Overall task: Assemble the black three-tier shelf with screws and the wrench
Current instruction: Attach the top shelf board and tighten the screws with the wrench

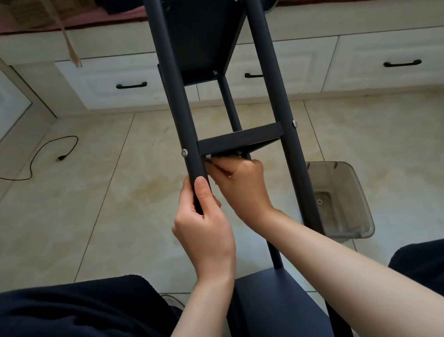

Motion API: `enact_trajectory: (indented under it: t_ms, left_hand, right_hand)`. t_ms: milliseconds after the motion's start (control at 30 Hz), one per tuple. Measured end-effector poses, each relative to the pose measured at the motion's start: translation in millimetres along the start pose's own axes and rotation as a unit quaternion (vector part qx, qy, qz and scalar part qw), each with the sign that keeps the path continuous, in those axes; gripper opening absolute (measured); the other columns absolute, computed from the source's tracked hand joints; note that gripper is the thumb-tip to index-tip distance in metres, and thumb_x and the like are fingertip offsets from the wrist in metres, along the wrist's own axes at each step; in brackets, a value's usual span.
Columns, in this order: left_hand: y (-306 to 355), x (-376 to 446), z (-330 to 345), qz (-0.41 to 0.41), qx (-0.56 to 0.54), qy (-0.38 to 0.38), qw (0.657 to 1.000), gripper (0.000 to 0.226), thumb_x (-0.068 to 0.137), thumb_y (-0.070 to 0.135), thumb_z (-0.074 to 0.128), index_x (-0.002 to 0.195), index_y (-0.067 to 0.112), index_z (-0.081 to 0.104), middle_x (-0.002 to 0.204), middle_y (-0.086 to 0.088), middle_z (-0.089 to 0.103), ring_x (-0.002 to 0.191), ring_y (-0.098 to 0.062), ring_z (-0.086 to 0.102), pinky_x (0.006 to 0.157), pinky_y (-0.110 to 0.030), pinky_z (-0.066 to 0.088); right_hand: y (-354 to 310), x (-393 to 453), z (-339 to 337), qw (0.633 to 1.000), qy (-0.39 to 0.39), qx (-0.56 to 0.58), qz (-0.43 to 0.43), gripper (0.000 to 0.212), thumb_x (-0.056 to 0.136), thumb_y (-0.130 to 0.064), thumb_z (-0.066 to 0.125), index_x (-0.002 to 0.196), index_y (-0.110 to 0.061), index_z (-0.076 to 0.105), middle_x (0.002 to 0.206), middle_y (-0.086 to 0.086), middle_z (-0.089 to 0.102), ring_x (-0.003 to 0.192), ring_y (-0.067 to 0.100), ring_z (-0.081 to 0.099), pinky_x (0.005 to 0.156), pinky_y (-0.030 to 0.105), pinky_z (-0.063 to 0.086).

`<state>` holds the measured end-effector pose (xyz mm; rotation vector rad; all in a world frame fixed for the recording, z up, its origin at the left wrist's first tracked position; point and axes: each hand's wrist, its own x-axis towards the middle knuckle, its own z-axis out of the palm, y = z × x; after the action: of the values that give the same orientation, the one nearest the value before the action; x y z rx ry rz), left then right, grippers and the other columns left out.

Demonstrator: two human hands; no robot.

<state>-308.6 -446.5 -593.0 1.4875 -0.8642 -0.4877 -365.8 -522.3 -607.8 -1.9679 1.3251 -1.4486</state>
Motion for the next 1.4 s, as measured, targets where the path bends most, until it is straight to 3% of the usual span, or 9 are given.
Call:
enact_trajectory:
  t_ms: [67,233,367,467,600,733,967,1267,1400]
  left_hand:
    - [0,0,0,-0.003,-0.005,-0.003,1.000,0.029,0.107,0.032,0.045,0.086,0.018,0.058,0.057,0.002,0.049,0.054,-0.029,0.048,0.052,-0.037,0.041]
    - [-1,0,1,-0.001,-0.001,-0.001,1.000,0.030,0.107,0.033,0.045,0.082,0.020,0.055,0.056,0.004,0.047,0.051,-0.018,0.044,0.052,-0.032,0.039]
    - [0,0,-1,-0.001,0.003,-0.003,1.000,0.030,0.107,0.034,0.044,0.084,0.020,0.057,0.057,0.002,0.048,0.052,-0.021,0.046,0.053,-0.037,0.041]
    - [1,0,-1,0.000,0.007,-0.003,1.000,0.030,0.107,0.034,0.044,0.085,0.020,0.057,0.057,0.003,0.049,0.052,-0.021,0.047,0.054,-0.038,0.043]
    - [1,0,-1,-0.001,0.011,-0.003,1.000,0.032,0.107,0.034,0.044,0.080,0.023,0.056,0.056,0.004,0.049,0.052,-0.020,0.046,0.054,-0.038,0.043]
    - [1,0,-1,0.006,0.017,0.000,1.000,0.035,0.108,0.033,0.044,0.074,0.025,0.052,0.056,0.007,0.050,0.050,-0.013,0.045,0.053,-0.029,0.039]
    - [0,0,0,0.013,0.013,0.001,1.000,0.033,0.108,0.031,0.044,0.077,0.025,0.054,0.055,0.008,0.048,0.051,-0.011,0.044,0.051,-0.020,0.035]
    - [0,0,0,0.013,0.007,0.003,1.000,0.028,0.107,0.027,0.045,0.082,0.022,0.054,0.054,0.016,0.049,0.050,-0.008,0.042,0.050,-0.014,0.032]
    - [1,0,0,0.011,0.007,0.003,1.000,0.027,0.107,0.028,0.046,0.084,0.021,0.057,0.055,0.016,0.050,0.051,-0.008,0.043,0.051,-0.014,0.033]
  right_hand:
    - [0,0,3,1.000,0.006,0.011,0.004,0.007,0.086,-0.005,0.071,0.084,-0.002,0.077,0.072,0.006,0.073,0.064,0.004,0.058,0.065,0.001,0.033]
    - [0,1,3,1.000,-0.009,0.021,-0.013,0.007,0.087,-0.002,0.070,0.084,-0.001,0.076,0.073,0.008,0.073,0.071,0.012,0.063,0.067,0.001,0.036]
    - [2,-1,-5,0.999,-0.040,0.018,-0.012,0.011,0.091,-0.004,0.065,0.096,-0.002,0.076,0.085,0.009,0.074,0.077,0.017,0.068,0.072,0.014,0.048]
    - [1,-2,-16,0.998,-0.065,0.015,-0.016,0.013,0.094,-0.004,0.061,0.098,-0.002,0.074,0.086,0.006,0.071,0.076,0.008,0.059,0.073,0.005,0.039]
    - [-3,-3,-30,0.995,-0.095,0.018,0.004,0.016,0.096,-0.005,0.058,0.102,-0.002,0.073,0.096,0.007,0.072,0.088,0.015,0.064,0.079,0.010,0.044]
    - [-14,-2,-44,0.990,-0.136,0.010,0.045,0.019,0.097,-0.008,0.055,0.097,-0.003,0.073,0.088,0.005,0.070,0.073,0.006,0.057,0.067,0.005,0.038]
    - [-33,4,-61,0.975,-0.203,-0.012,0.087,0.025,0.097,-0.010,0.052,0.086,0.001,0.072,0.067,0.007,0.065,0.054,0.003,0.049,0.051,0.013,0.036]
    - [-39,11,-55,0.974,-0.196,-0.035,0.110,0.027,0.097,-0.012,0.053,0.081,0.001,0.070,0.053,0.000,0.051,0.046,0.011,0.039,0.047,0.018,0.031]
    - [-38,10,-53,0.977,-0.189,-0.041,0.094,0.028,0.097,-0.013,0.055,0.078,0.001,0.071,0.060,0.009,0.062,0.054,0.022,0.051,0.052,0.026,0.037]
